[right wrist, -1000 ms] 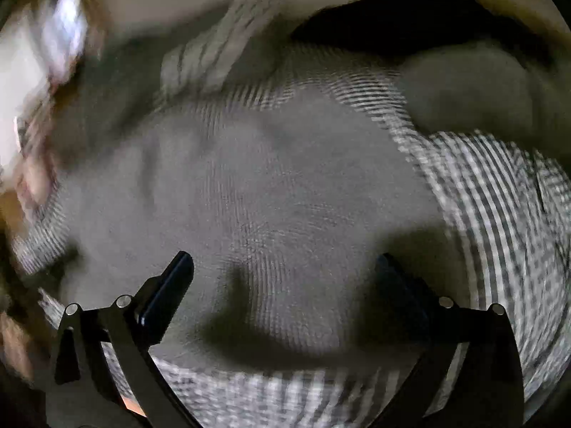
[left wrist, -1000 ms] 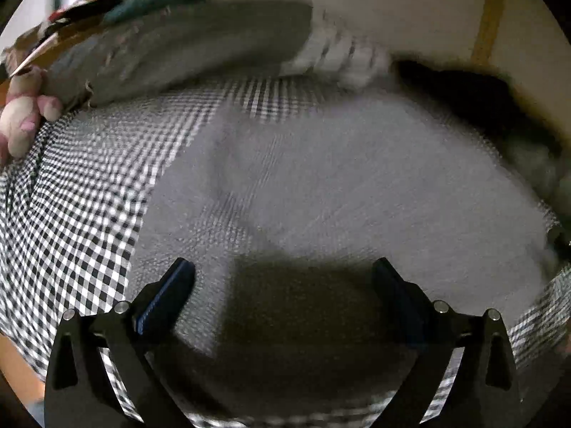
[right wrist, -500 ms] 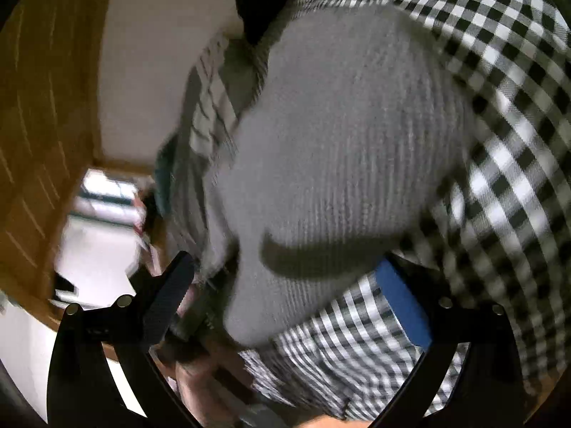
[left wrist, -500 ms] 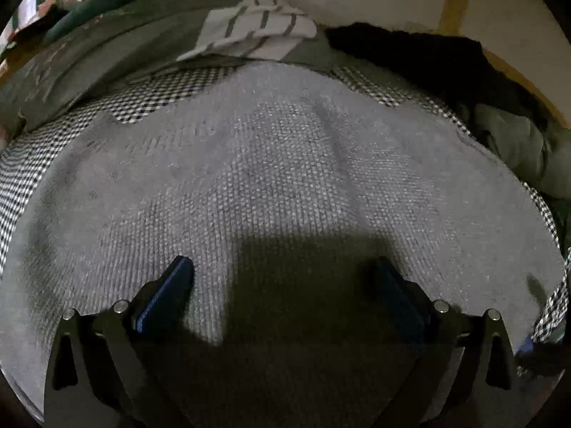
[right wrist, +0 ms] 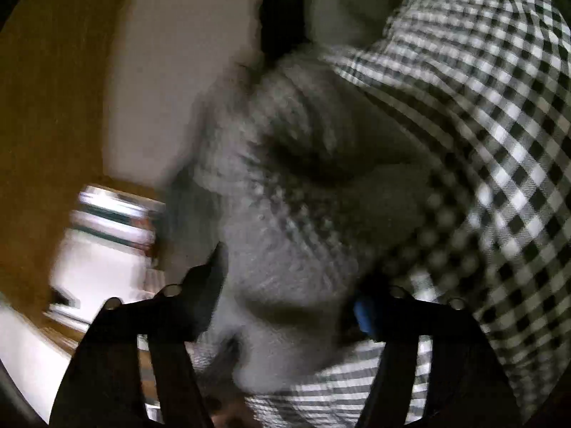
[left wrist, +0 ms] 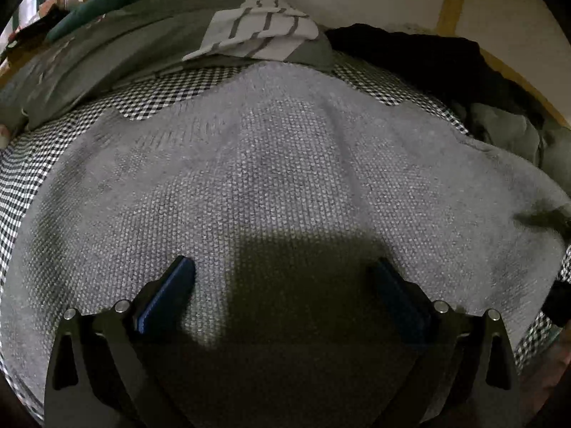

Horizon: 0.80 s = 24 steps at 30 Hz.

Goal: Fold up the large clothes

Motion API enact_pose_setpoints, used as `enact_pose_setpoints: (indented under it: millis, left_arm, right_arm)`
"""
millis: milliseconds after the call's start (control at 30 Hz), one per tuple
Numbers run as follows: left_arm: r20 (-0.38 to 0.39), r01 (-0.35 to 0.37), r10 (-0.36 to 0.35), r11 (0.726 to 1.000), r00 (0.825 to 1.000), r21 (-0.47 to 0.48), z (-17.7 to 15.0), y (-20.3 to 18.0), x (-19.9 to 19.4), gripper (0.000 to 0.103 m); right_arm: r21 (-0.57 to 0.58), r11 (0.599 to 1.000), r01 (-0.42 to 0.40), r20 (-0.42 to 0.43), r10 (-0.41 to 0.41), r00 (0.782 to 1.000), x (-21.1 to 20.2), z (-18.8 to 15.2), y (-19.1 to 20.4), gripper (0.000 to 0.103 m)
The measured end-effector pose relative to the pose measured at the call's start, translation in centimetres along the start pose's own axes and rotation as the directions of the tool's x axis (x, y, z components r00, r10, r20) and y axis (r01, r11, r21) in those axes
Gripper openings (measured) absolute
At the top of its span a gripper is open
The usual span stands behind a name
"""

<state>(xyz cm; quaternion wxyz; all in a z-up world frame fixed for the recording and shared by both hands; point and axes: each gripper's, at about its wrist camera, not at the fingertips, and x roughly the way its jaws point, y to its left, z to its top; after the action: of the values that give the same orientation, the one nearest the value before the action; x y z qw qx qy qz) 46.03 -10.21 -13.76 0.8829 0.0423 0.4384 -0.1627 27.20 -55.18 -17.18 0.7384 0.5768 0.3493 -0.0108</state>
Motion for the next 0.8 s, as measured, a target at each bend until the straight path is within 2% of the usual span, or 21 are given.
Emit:
enact_pose_setpoints:
  millis: [33, 67, 100, 133, 167, 200, 233, 267, 300, 367, 467, 500, 533, 567, 600, 633, 700, 733, 800]
  left_arm:
    - [0.0, 0.001, -0.001, 1.0, 1.0, 0.0, 0.1, 0.0, -0.1, 0.098]
    - [0.002, 0.006, -0.006, 1.0, 1.0, -0.005, 0.1, 0.1, -0.4, 0.098]
    - [0.019, 0.017, -0.017, 1.0, 1.0, -0.022, 0.2, 0.3, -1.3, 0.098]
    - [0.06, 0.027, -0.024, 0.999, 0.998, -0.041, 0.3, 0.9, -2.5, 0.098]
    - [0.105, 0.018, -0.012, 0.998, 0.994, -0.057, 0.4, 1.6, -3.8, 0.098]
    - [0.125, -0.004, 0.012, 0.998, 0.992, -0.064, 0.4, 2.1, -4.3, 0.098]
    - [0.11, -0.024, 0.03, 0.998, 0.993, -0.062, 0.5, 2.7, -3.9, 0.098]
    - [-0.004, -0.022, 0.022, 0.999, 1.0, -0.048, 0.5, 3.5, -1.5, 0.098]
    - [-0.073, -0.014, 0.012, 1.0, 0.997, -0.025, 0.2, 3.6, 0.2, 0.098]
    - [-0.01, -0.028, 0.028, 0.999, 1.0, 0.036, -0.5, 3.2, 0.1, 0.098]
    - [-0.022, -0.007, 0.007, 1.0, 1.0, 0.001, -0.1, 3.8, -1.4, 0.098]
    - [0.033, -0.037, 0.039, 0.998, 0.999, -0.043, 0.1, 4.8, -3.1, 0.098]
    - [0.081, -0.095, 0.1, 0.993, 0.992, -0.064, 0.4, 5.5, -4.2, 0.098]
    - [0.093, -0.157, 0.161, 0.986, 0.983, -0.05, 0.7, 6.3, -4.4, 0.098]
    - [0.066, -0.204, 0.208, 0.977, 0.976, -0.056, 0.7, 7.4, -4.0, 0.098]
    - [0.035, -0.206, 0.209, 0.976, 0.977, -0.074, 0.6, 8.3, -3.5, 0.098]
    - [-0.083, -0.106, 0.099, 0.99, 0.992, -0.094, -0.4, 10.2, -0.7, 0.098]
    - [-0.044, -0.101, 0.099, 0.993, 0.994, -0.063, -0.7, 10.1, -0.8, 0.098]
    - [-0.057, -0.102, 0.099, 0.993, 0.993, -0.052, -0.6, 10.0, -1.1, 0.098]
  right_arm:
    - [0.011, 1.0, 0.014, 0.026, -0.014, 1.0, 0.1, 0.0, -0.3, 0.046]
    - [0.003, 1.0, 0.001, 0.043, -0.002, 0.999, -0.1, -0.1, -0.2, 0.043]
    - [-0.013, 1.0, -0.014, 0.064, 0.015, 0.998, -0.6, -0.4, 0.1, 0.036]
    - [-0.057, 0.997, -0.045, 0.097, 0.05, 0.994, -1.6, -0.7, 0.8, 0.03]
    - [-0.077, 0.994, -0.073, 0.115, 0.081, 0.99, -2.2, -0.9, 1.3, 0.029]
    - [-0.09, 0.992, -0.088, 0.13, 0.099, 0.987, -2.6, -0.9, 1.7, 0.028]
    - [-0.094, 0.99, -0.103, 0.134, 0.115, 0.984, -2.8, -0.9, 1.9, 0.028]
    - [-0.1, 0.986, -0.131, 0.143, 0.144, 0.979, -2.9, -0.8, 2.3, 0.028]
    - [-0.102, 0.986, -0.133, 0.147, 0.147, 0.978, -2.9, -0.9, 2.6, 0.028]
    - [-0.122, 0.982, -0.148, 0.16, 0.166, 0.973, -2.9, -1.2, 3.7, 0.028]
    - [-0.182, 0.974, -0.139, 0.182, 0.172, 0.968, -3.4, -1.9, 5.6, 0.028]
    - [-0.204, 0.969, -0.138, 0.19, 0.178, 0.966, -3.8, -2.2, 6.3, 0.028]
    - [-0.223, 0.965, -0.14, 0.194, 0.184, 0.964, -4.0, -2.4, 7.0, 0.028]
    - [-0.251, 0.958, -0.136, 0.2, 0.189, 0.961, -4.1, -2.7, 7.9, 0.028]
    - [-0.277, 0.952, -0.126, 0.207, 0.187, 0.96, -3.9, -2.8, 8.7, 0.028]
    - [-0.306, 0.945, -0.118, 0.211, 0.189, 0.959, -3.5, -2.8, 9.7, 0.028]
    - [-0.359, 0.927, -0.112, 0.217, 0.2, 0.955, -3.5, -3.4, 11.5, 0.028]
    - [-0.384, 0.916, -0.112, 0.218, 0.208, 0.953, -3.4, -3.7, 12.7, 0.028]
    - [-0.435, 0.894, -0.109, 0.216, 0.222, 0.951, -2.9, -5.0, 15.0, 0.028]
